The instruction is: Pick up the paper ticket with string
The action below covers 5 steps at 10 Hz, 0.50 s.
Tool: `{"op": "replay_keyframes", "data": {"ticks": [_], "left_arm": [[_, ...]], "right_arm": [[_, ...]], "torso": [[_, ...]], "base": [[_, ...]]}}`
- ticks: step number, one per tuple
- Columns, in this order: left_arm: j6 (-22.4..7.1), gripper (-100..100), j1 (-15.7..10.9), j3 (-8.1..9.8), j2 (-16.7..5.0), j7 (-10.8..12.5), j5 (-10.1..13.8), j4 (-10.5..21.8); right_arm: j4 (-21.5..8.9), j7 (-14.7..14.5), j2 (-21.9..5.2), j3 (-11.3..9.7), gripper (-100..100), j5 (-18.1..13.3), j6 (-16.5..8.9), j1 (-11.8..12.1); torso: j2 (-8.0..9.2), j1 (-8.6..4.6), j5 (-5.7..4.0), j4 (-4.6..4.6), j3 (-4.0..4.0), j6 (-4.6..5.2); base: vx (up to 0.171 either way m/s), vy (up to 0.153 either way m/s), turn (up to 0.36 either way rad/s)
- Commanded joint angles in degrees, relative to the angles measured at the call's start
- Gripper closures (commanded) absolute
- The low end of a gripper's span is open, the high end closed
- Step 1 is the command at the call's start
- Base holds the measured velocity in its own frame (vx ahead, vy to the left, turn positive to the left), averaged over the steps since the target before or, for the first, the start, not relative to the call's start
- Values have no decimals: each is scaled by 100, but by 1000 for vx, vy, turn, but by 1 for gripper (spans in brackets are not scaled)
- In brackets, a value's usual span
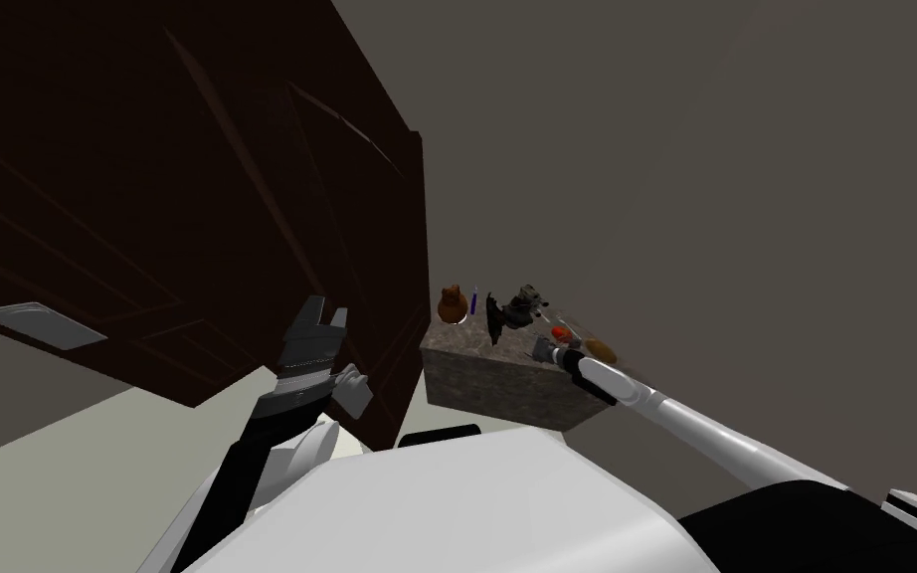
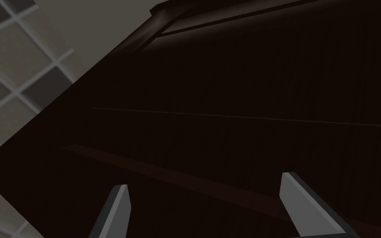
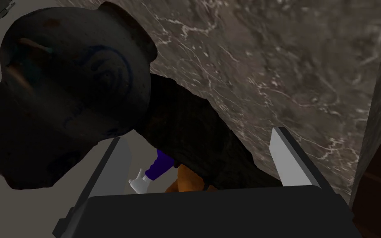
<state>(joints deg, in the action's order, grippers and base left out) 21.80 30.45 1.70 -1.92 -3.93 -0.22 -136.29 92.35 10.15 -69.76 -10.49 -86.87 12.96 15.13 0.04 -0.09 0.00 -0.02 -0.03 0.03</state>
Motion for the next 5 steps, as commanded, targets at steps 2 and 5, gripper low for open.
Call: {"op": "replay_keyframes", "data": {"ticks": [2,5], "left_arm": [[0,0,1,0,0,0,0,0],[0,0,0,0,0,0,0,0]], "right_arm": [[-334,-51,-318,-97,-100,-445,-67,22],[-555,-51,-523,-181,-100,-746,-108,19]], "torso": [[0,-1,-2,0,0,3],[0,-7,-2,0,0,1]], "base": [[1,-12,82],[3,-21,81]]}}
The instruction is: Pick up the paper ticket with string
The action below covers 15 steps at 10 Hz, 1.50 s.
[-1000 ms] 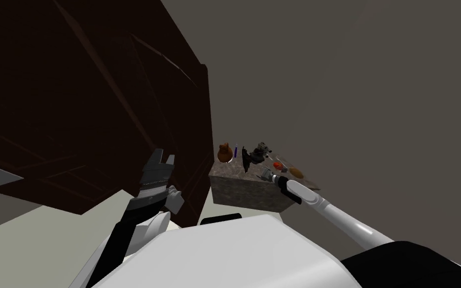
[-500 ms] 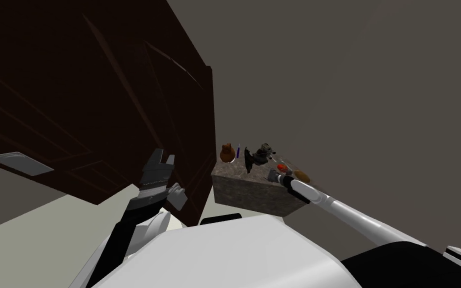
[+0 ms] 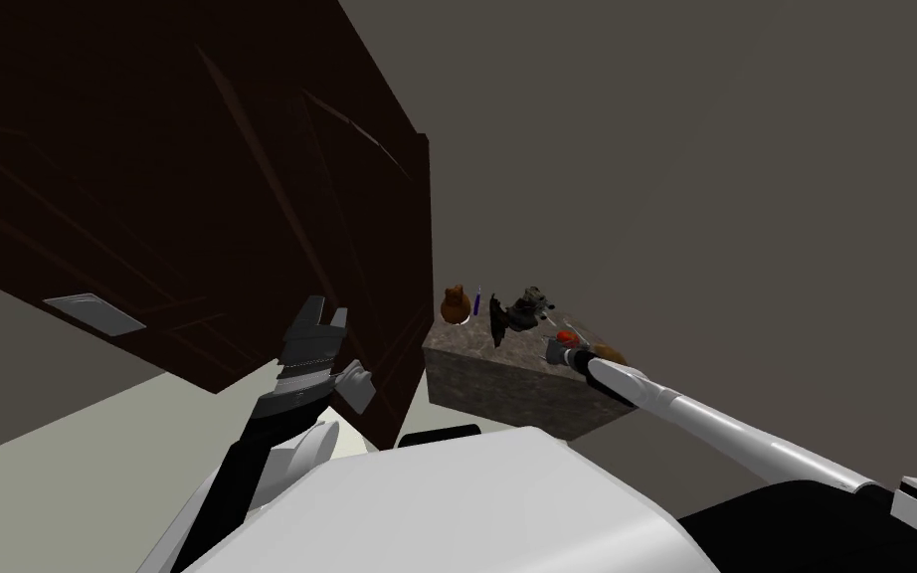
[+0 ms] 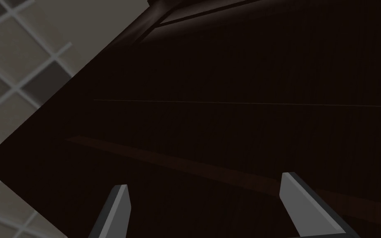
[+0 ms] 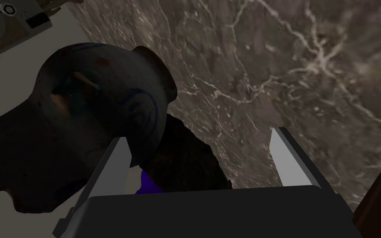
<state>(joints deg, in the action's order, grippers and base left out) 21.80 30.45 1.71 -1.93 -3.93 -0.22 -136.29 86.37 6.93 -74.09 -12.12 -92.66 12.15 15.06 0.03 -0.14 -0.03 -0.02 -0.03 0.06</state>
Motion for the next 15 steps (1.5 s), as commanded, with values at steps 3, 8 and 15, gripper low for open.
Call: {"op": "replay_keyframes", "data": {"ticks": [3,8,15], "left_arm": [[0,0,0,0,0,0,0,0],[0,0,0,0,0,0,0,0],[0,0,0,0,0,0,0,0]], "right_arm": [[-172,270,-280,-102,-100,-547,-67,27],[-575,265,-610,-274,-100,-1052,-138,42],[-1092,252,-973,-527,-100,-1768,-220,93]], "torso": [[3,9,1,-1,-2,0],[0,0,-1,0,0,0],[-1,-11,-4,0,0,2]], "base": [[0,-6,42],[1,-23,65],[2,-39,66]]}}
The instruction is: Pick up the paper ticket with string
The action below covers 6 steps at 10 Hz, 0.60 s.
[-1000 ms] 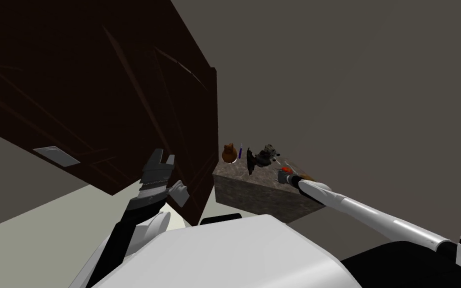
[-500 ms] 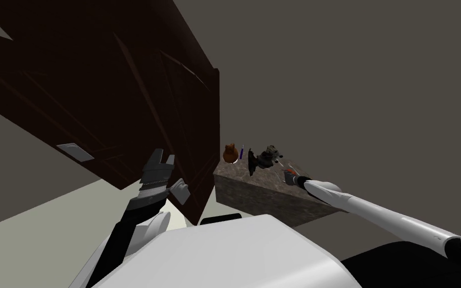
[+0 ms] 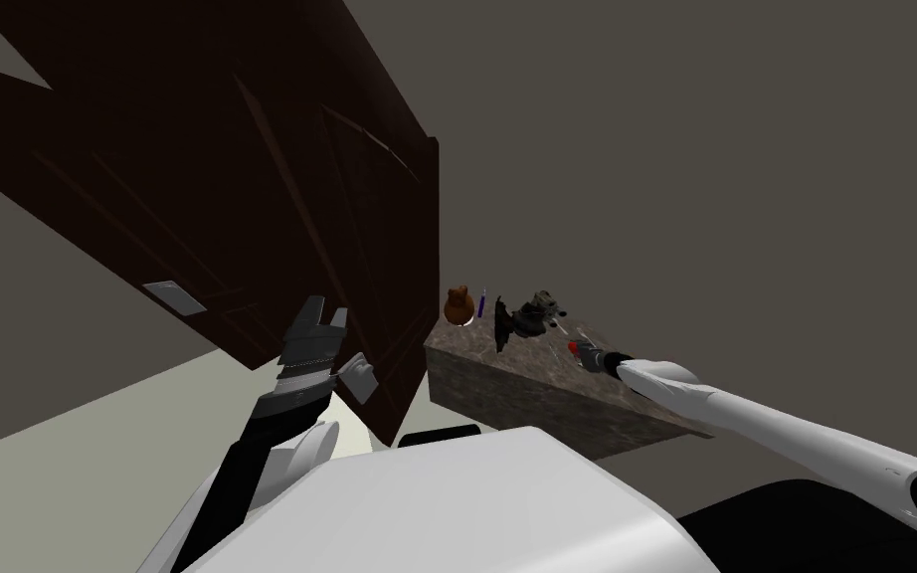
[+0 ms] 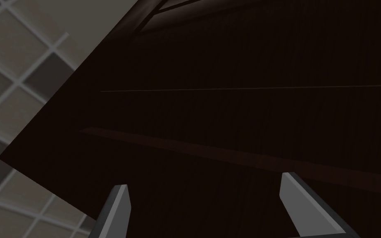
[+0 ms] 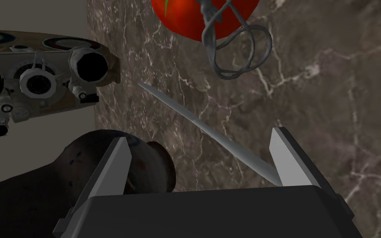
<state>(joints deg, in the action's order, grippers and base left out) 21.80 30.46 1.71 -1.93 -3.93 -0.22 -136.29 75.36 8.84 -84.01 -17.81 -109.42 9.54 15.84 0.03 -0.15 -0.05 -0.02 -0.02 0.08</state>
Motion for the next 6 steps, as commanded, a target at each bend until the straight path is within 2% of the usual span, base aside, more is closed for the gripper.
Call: {"op": "replay_keyframes", "data": {"ticks": [1,2,6], "left_arm": [[0,0,0,0,0,0,0,0],[0,0,0,0,0,0,0,0],[0,0,0,0,0,0,0,0]], "right_arm": [[-132,55,-65,-41,-100,-265,21,39],[-257,50,-130,-120,-100,-417,6,66],[-445,38,-198,-267,-100,-650,-11,124]], "torso": [[0,0,0,0,0,0],[-2,0,2,0,1,-3],[-2,-1,0,1,1,-1]], "base": [[9,-25,76],[5,-55,123],[7,-37,53]]}}
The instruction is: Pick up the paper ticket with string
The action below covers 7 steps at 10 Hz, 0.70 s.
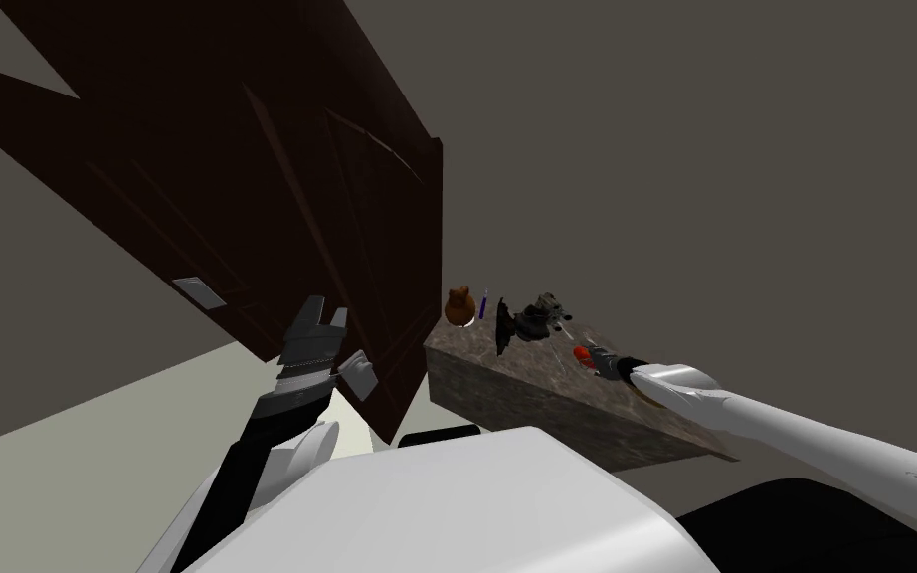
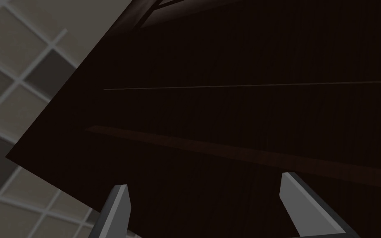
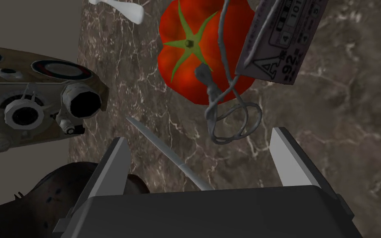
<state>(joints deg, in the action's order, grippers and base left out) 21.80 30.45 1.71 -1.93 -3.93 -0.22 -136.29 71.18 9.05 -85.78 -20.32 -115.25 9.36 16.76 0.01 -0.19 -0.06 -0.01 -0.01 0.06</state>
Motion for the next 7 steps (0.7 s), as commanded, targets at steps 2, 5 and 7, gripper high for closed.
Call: {"op": "replay_keyframes", "data": {"ticks": [2,5,7], "left_arm": [[0,0,0,0,0,0,0,0],[0,0,0,0,0,0,0,0],[0,0,-1,0,0,0,0,0]], "right_arm": [[-125,7,-7,-138,-100,-198,10,91],[-415,23,142,-132,-100,-175,109,-42],[-553,29,203,-129,-100,-164,158,-94]], "torso": [[-5,-9,-3,1,2,0],[0,11,2,0,0,1],[35,2,0,-8,-20,1]], "base": [[28,-59,85],[-24,-17,115],[-111,-33,185]]}}
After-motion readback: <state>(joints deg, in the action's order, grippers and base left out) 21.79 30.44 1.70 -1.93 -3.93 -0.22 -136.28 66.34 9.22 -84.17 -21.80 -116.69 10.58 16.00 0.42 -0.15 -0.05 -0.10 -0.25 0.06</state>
